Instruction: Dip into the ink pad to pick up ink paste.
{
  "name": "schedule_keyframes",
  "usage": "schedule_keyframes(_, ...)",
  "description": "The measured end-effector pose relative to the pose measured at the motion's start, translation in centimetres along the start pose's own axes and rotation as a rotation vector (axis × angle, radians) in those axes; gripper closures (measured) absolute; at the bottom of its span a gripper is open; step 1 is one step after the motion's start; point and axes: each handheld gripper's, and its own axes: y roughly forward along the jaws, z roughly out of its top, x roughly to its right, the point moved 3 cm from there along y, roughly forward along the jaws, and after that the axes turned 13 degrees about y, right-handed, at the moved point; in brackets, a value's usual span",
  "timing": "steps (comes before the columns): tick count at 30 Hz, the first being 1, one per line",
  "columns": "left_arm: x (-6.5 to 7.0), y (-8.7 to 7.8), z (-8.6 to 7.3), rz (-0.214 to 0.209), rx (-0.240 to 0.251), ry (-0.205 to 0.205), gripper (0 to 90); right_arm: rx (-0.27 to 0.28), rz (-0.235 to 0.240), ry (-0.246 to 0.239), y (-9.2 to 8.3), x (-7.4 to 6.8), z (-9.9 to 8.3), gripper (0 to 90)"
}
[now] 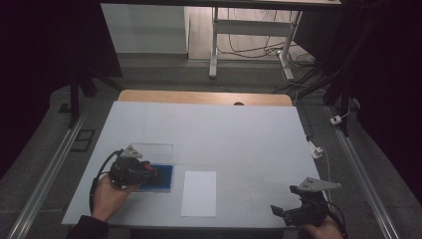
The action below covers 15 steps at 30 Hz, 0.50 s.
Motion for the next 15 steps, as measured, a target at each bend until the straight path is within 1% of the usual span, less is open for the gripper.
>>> schedule_keyframes(12,1.3,-0.8,0.6,-0.012,0.031,0.047,58.1,0.001,0.003,0.001,0.0,0.0,0.0,0.1)
schedule_keyframes(14,1.5,-1.0,0.7,-0.013,0.034,0.055,58.1,-0.002,-0.003,0.0,0.0,0.0,0.0,0.1)
schedule_keyframes(15,1.6,-1.0,0.8,-0.013,0.036,0.058,58.1,0.001,0.003,0.001,0.0,0.0,0.0,0.1)
